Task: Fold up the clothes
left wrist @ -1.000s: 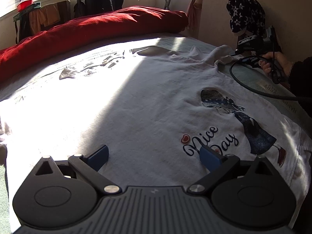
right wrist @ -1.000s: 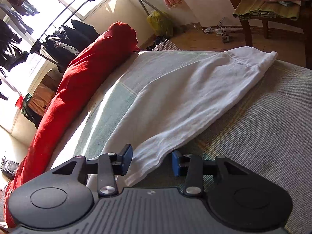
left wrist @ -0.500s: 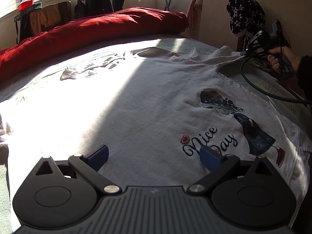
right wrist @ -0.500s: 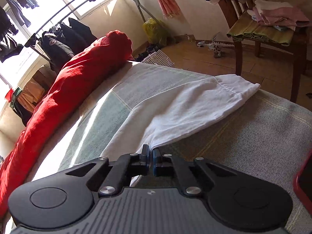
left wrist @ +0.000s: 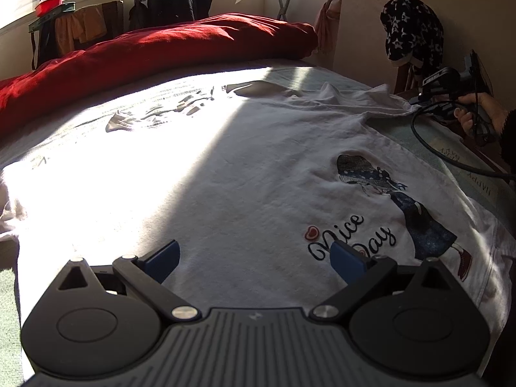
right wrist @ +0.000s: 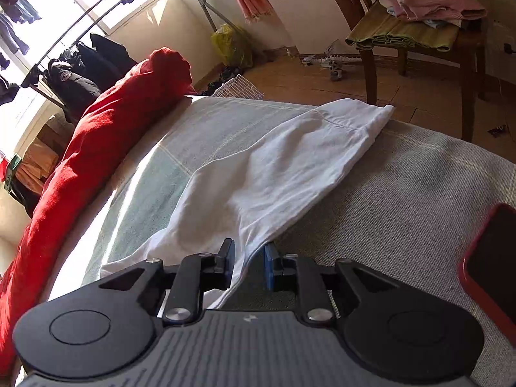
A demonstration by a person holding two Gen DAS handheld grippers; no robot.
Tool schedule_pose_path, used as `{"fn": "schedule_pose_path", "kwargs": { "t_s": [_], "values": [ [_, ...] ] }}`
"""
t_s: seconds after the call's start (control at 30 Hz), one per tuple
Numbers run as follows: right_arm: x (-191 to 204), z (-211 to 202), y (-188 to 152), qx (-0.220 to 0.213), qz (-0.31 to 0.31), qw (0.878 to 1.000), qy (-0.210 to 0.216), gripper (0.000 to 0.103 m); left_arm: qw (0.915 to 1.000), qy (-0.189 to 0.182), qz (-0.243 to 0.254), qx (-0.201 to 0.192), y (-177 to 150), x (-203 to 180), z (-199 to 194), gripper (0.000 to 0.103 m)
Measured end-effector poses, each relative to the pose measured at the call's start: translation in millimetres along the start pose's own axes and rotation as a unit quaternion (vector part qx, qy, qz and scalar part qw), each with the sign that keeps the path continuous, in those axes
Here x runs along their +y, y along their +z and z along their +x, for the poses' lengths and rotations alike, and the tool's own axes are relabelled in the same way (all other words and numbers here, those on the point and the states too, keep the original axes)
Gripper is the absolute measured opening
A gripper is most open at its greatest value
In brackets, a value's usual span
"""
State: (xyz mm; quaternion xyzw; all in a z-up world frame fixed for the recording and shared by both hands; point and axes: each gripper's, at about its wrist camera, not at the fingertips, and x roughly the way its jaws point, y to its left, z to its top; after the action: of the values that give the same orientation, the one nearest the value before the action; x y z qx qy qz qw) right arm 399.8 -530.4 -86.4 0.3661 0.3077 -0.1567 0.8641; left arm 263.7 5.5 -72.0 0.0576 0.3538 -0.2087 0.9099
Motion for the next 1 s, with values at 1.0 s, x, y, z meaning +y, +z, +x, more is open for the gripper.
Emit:
{"fn": "schedule_pose_path", "kwargs": {
  "t_s": [1.0],
  "values": [
    [-80,32,61,-0.088,0.094,0.991,-0.032,0.007,0.9999,-0.009,-0.003,0.008,-2,1,14,0.101]
  ]
}}
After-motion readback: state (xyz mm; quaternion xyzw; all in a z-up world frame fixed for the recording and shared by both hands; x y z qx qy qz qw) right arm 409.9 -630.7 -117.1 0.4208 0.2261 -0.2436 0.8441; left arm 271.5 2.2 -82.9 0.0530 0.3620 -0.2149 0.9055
